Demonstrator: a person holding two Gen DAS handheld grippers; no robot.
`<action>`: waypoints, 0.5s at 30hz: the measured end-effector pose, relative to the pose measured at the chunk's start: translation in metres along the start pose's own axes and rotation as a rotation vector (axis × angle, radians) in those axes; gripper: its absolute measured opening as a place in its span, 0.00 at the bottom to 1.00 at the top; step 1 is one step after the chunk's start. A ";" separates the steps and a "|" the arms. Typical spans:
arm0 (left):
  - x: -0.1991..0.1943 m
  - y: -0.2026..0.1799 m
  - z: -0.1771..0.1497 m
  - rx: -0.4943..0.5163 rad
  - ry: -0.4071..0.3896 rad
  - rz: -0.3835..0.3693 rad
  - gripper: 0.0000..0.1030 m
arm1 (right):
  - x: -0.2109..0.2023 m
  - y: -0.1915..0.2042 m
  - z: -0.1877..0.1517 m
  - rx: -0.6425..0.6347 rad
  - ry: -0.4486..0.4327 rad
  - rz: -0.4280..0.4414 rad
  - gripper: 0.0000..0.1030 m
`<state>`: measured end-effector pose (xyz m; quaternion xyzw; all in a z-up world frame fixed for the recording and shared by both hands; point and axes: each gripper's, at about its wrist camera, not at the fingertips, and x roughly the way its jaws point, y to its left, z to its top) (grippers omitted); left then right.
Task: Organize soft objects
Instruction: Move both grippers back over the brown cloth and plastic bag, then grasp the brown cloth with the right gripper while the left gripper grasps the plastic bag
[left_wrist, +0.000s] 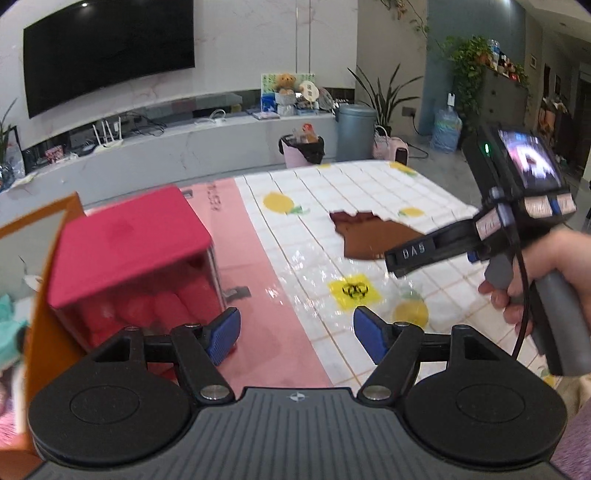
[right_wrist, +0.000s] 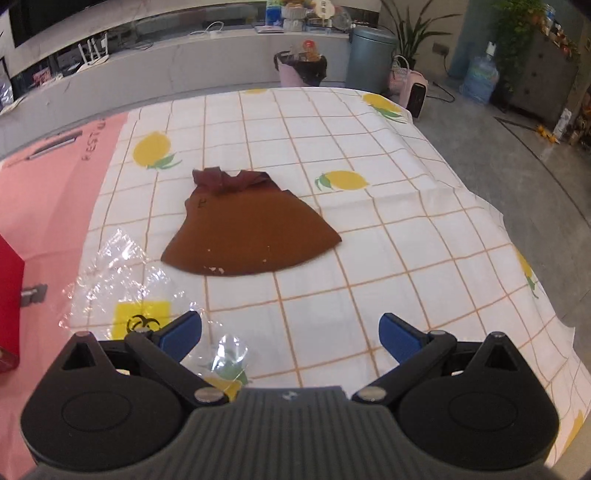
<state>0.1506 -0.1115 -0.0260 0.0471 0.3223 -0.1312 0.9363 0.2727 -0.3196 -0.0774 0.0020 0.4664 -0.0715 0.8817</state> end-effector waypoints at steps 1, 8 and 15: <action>0.002 -0.001 -0.005 0.001 0.003 -0.004 0.80 | 0.002 0.001 0.000 -0.010 -0.003 0.002 0.97; 0.022 -0.010 -0.026 -0.002 0.005 -0.081 0.80 | 0.027 0.004 0.012 -0.014 0.018 0.030 0.97; 0.041 -0.028 -0.026 0.043 0.016 -0.154 0.80 | 0.046 0.005 0.038 0.038 -0.018 0.129 0.98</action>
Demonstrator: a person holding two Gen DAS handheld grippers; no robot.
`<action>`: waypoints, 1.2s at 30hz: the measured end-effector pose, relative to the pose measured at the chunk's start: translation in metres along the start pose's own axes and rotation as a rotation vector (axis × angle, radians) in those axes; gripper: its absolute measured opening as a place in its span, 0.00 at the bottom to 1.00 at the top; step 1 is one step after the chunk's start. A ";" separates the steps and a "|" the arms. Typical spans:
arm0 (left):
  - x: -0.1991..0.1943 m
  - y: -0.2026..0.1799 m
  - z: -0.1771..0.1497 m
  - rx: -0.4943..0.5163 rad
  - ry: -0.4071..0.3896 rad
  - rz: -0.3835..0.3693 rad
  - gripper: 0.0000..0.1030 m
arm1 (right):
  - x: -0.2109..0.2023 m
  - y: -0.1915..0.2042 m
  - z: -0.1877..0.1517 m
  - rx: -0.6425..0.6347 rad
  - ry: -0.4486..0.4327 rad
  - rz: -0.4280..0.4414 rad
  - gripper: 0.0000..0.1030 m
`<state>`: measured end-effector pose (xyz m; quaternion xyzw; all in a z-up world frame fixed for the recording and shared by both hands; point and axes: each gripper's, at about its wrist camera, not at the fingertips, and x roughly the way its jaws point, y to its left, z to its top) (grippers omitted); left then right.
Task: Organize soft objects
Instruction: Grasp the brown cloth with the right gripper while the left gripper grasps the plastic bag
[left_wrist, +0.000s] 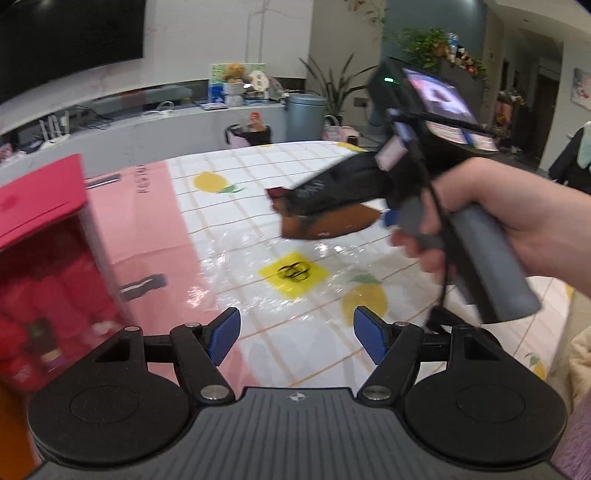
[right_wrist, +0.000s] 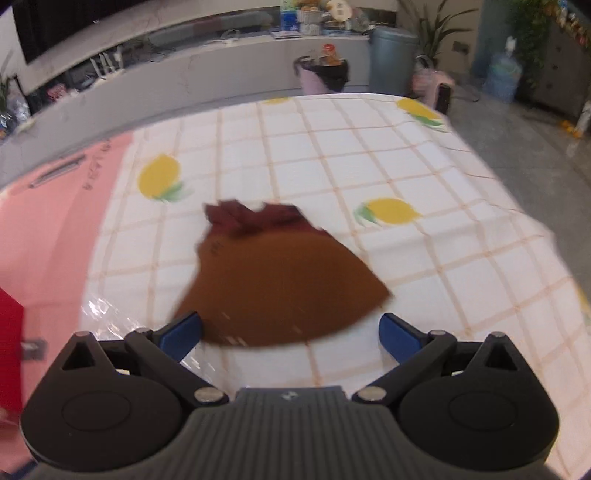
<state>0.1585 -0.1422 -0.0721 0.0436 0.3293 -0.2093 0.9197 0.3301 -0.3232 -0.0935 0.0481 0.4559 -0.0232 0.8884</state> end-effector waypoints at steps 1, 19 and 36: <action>0.004 -0.001 0.002 -0.002 0.000 -0.017 0.81 | 0.003 0.002 0.003 -0.007 -0.001 0.005 0.98; 0.078 0.008 0.040 -0.075 0.112 -0.236 0.87 | 0.025 0.003 0.025 -0.194 0.012 0.068 0.98; 0.083 -0.003 0.047 0.091 0.137 -0.053 0.00 | 0.002 0.004 0.018 -0.260 0.043 0.114 0.48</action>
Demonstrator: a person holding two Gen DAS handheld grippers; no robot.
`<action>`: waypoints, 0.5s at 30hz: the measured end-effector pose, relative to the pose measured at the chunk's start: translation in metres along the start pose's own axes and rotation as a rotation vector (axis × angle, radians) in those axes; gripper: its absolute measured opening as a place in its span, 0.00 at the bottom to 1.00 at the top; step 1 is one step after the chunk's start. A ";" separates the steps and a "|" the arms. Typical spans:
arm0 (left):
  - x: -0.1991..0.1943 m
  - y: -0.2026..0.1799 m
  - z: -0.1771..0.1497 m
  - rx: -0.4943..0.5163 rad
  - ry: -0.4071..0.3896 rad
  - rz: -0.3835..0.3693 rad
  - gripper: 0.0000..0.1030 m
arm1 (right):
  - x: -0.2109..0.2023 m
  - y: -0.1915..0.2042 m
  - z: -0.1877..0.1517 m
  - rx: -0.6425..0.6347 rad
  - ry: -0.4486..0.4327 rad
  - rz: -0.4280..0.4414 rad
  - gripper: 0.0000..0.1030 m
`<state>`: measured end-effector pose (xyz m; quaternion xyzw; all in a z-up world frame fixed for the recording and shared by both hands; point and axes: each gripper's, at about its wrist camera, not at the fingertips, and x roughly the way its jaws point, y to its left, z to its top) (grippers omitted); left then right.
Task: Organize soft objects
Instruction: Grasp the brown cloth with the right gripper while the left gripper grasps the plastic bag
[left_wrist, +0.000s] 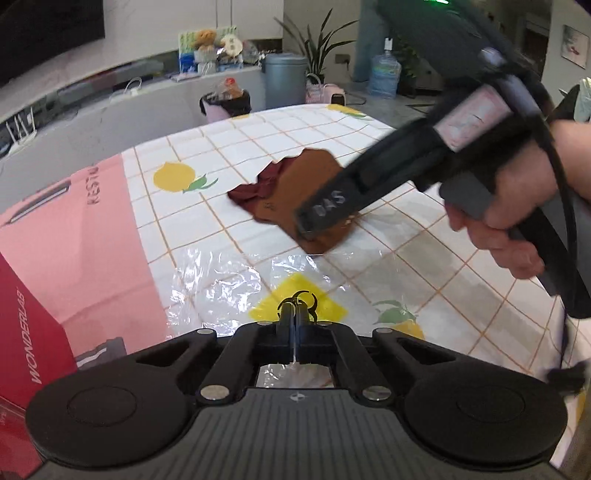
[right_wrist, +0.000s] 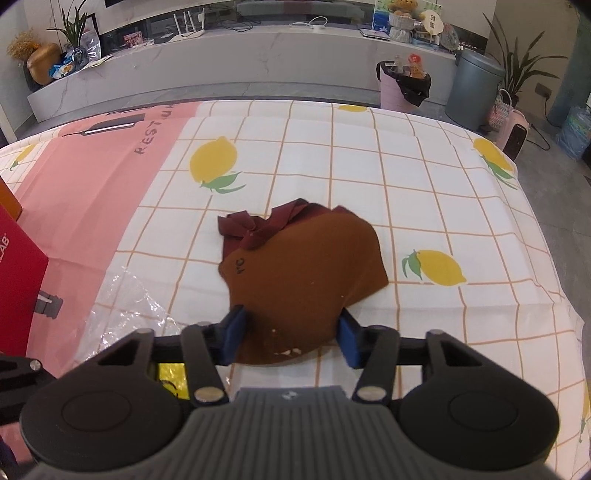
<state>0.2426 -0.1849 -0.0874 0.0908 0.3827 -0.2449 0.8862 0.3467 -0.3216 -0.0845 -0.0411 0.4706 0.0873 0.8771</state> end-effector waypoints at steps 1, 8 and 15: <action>0.000 0.002 0.002 -0.009 0.009 0.005 0.00 | -0.001 -0.001 -0.001 0.002 -0.002 0.001 0.47; -0.011 0.012 -0.003 -0.043 -0.004 -0.020 0.87 | -0.004 -0.012 -0.002 0.037 0.017 0.011 0.47; -0.001 -0.008 -0.009 0.081 -0.023 0.068 0.95 | -0.005 -0.023 -0.002 0.063 0.041 0.029 0.45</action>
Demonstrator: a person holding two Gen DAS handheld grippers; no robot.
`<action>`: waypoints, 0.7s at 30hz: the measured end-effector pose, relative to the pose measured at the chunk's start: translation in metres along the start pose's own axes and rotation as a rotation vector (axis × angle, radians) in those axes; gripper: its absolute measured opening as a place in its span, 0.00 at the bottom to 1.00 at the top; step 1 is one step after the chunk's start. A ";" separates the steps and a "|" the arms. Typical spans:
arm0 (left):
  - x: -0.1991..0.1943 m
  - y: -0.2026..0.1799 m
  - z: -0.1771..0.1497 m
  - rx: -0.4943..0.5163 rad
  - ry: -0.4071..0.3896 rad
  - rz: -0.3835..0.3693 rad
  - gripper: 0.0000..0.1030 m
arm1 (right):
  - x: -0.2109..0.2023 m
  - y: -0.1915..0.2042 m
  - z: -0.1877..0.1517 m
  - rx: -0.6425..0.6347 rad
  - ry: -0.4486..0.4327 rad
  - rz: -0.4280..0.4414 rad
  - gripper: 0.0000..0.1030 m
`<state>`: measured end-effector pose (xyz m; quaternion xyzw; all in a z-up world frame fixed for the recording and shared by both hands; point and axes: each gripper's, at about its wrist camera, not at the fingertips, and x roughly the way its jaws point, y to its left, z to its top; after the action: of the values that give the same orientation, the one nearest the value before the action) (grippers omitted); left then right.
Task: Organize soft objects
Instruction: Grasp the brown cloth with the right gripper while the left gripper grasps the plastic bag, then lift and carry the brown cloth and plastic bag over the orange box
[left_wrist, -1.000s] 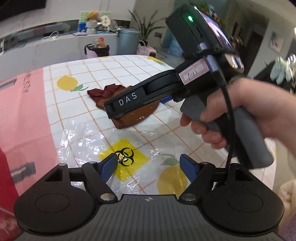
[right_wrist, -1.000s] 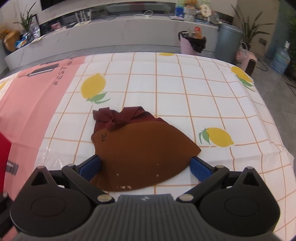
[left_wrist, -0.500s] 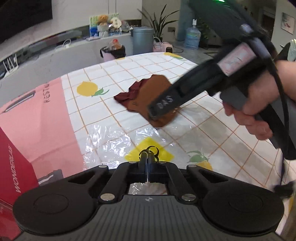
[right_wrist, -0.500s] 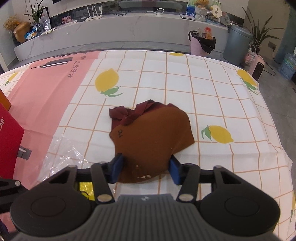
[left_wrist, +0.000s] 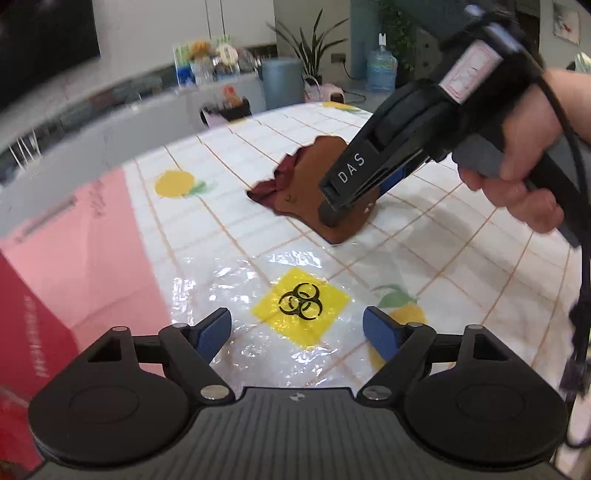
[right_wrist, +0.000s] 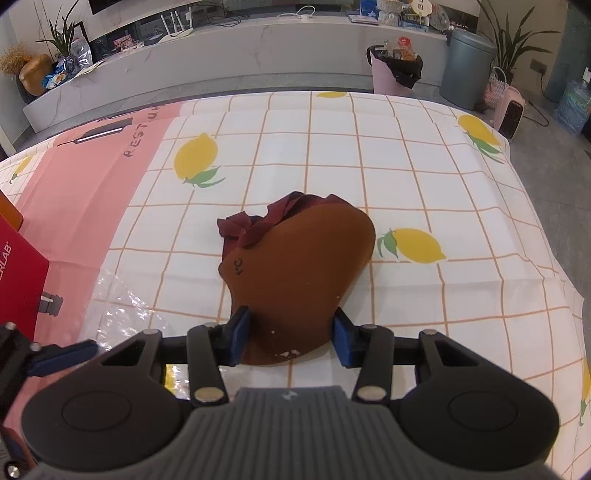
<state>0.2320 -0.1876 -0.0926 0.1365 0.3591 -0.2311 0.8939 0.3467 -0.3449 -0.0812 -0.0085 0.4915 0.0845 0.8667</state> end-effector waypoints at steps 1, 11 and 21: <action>0.003 0.000 0.003 -0.014 0.016 -0.014 1.00 | 0.000 0.000 0.000 0.001 0.002 0.000 0.45; 0.026 -0.008 0.016 -0.032 0.075 -0.094 0.60 | 0.000 -0.001 -0.001 -0.010 0.010 -0.002 0.45; 0.007 0.015 0.009 -0.110 -0.020 -0.063 0.01 | -0.004 0.000 -0.004 -0.033 -0.012 0.011 0.03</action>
<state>0.2493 -0.1806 -0.0894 0.0737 0.3665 -0.2404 0.8958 0.3416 -0.3453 -0.0798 -0.0196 0.4849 0.0973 0.8689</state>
